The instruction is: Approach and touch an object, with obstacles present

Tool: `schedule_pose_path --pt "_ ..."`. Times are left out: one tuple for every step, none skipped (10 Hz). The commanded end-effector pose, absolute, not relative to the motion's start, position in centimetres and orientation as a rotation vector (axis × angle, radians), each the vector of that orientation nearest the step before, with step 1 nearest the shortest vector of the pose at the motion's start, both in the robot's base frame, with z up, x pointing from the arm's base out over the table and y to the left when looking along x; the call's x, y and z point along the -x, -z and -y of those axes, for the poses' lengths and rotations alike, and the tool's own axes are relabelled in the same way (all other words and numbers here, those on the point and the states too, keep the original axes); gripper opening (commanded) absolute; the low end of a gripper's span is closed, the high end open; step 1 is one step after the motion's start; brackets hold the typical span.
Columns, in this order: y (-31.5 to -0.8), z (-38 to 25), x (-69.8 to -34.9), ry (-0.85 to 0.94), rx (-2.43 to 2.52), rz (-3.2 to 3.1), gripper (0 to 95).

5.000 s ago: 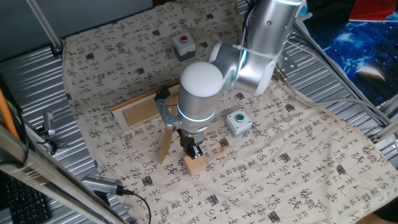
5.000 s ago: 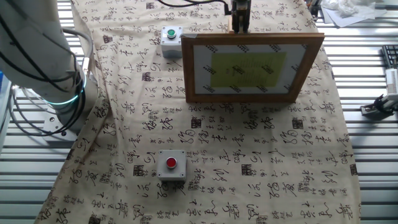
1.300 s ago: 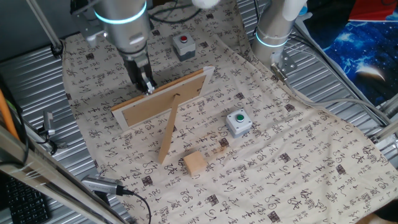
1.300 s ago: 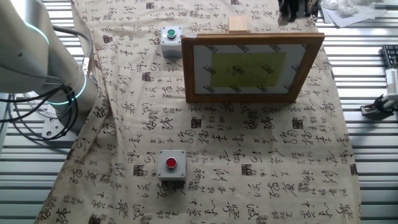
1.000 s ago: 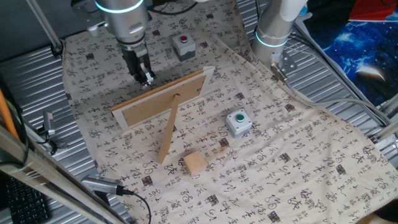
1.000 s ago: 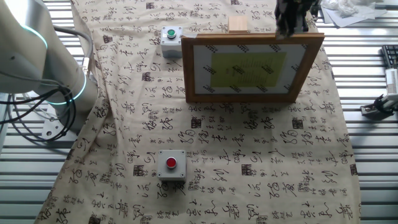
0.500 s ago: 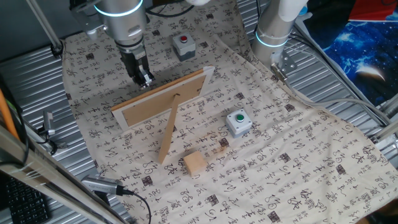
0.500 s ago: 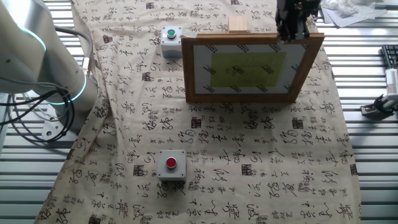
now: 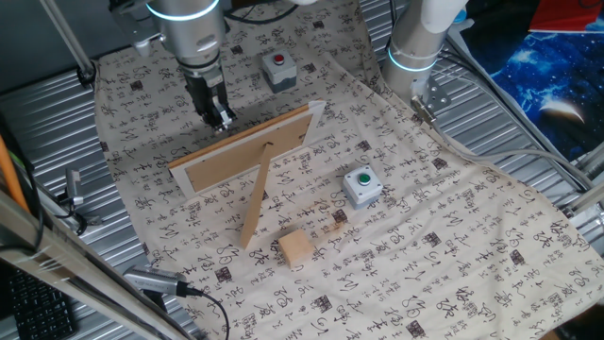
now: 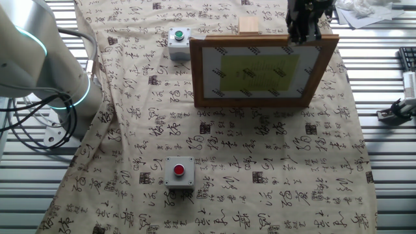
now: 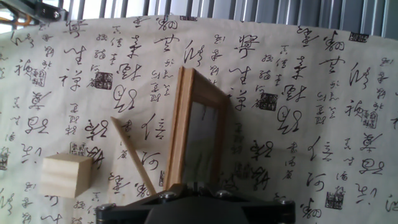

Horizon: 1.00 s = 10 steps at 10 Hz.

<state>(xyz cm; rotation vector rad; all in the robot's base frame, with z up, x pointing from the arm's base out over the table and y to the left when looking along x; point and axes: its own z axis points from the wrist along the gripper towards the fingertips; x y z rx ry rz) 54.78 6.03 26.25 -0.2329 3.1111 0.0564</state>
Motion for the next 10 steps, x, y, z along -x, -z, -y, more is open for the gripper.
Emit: schedule_pose_path --pt "-26.24 -6.05 -54.77 -0.047 0.255 -3.125 0.0" --pt "-26.24 -6.05 -54.77 -0.042 0.256 -3.135 0.0" --pt "-26.24 -6.05 -54.77 -0.038 0.242 -3.14 0.0" --pt "-26.24 -6.05 -54.77 -0.036 0.219 -3.142 0.0" --pt "-26.24 -6.05 -54.77 -0.028 0.157 -3.144 0.0" --pt "-26.24 -6.05 -54.77 -0.021 0.112 -3.139 0.0" --pt "-26.24 -6.05 -54.77 -0.017 0.063 -3.135 0.0" --pt "-26.24 -6.05 -54.77 -0.006 -0.012 -3.128 0.0" --pt "-26.24 -6.05 -54.77 0.006 -0.027 -3.131 0.0" --pt "-26.24 -6.05 -54.77 0.008 -0.018 -3.134 0.0"
